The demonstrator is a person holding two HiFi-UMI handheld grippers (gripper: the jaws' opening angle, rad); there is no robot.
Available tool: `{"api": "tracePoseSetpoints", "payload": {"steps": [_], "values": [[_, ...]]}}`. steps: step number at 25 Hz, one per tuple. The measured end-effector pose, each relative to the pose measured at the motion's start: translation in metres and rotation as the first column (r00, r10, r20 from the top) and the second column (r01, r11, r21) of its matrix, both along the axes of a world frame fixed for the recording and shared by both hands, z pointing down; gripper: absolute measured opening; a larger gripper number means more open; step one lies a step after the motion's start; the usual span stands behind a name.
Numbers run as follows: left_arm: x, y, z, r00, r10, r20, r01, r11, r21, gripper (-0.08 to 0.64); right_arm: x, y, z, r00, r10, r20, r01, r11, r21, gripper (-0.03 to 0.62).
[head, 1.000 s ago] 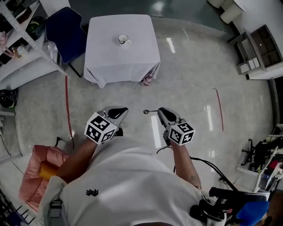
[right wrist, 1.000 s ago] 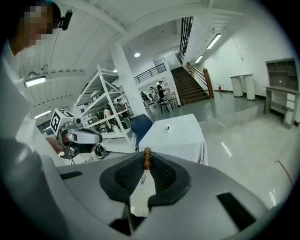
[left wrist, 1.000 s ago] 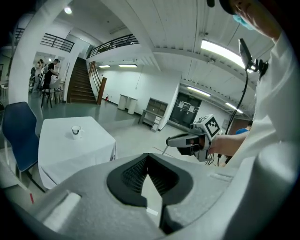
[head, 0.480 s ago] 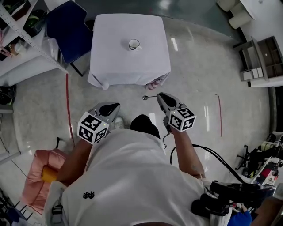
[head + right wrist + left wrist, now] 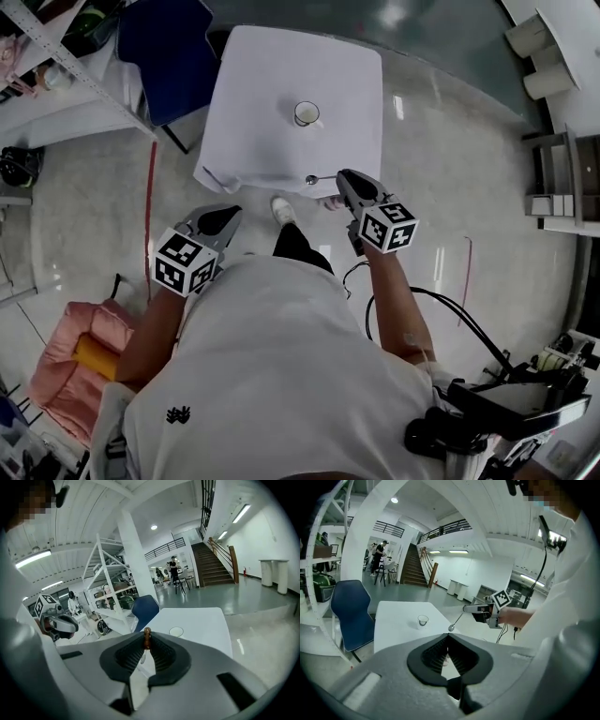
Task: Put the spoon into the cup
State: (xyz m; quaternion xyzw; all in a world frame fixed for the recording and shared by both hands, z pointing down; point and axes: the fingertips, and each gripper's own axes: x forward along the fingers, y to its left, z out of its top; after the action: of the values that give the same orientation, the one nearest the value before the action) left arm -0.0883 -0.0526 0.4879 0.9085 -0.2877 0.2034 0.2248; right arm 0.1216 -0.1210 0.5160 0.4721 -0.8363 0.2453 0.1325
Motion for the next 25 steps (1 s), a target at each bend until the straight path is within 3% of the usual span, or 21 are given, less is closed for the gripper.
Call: {"api": "tracePoseSetpoints", "payload": {"steps": [7,13,20,25], "values": [[0.035,-0.081,-0.019,0.994,-0.099,0.040,0.098,0.995,0.032,0.011,0.035,-0.114,0.019,0.997,-0.078,-0.007,0.078,0.997,-0.022,0.044],[0.053,-0.125,-0.018,0.980,-0.184,0.076,0.185,0.983,0.006,0.011,0.047,-0.196,0.046,0.991,-0.135,-0.004,0.135,0.990,-0.047,0.044],[0.053,-0.164,-0.016,0.942,-0.315,0.117,0.318,0.948,0.001,0.011,0.038,-0.253,0.095,0.974,-0.228,0.005,0.227,0.968,-0.107,0.044],[0.052,-0.177,-0.014,0.921,-0.360,0.153,0.365,0.931,-0.011,0.011,0.025,-0.273,0.135,0.959,-0.285,0.004,0.282,0.946,-0.162,0.044]]}}
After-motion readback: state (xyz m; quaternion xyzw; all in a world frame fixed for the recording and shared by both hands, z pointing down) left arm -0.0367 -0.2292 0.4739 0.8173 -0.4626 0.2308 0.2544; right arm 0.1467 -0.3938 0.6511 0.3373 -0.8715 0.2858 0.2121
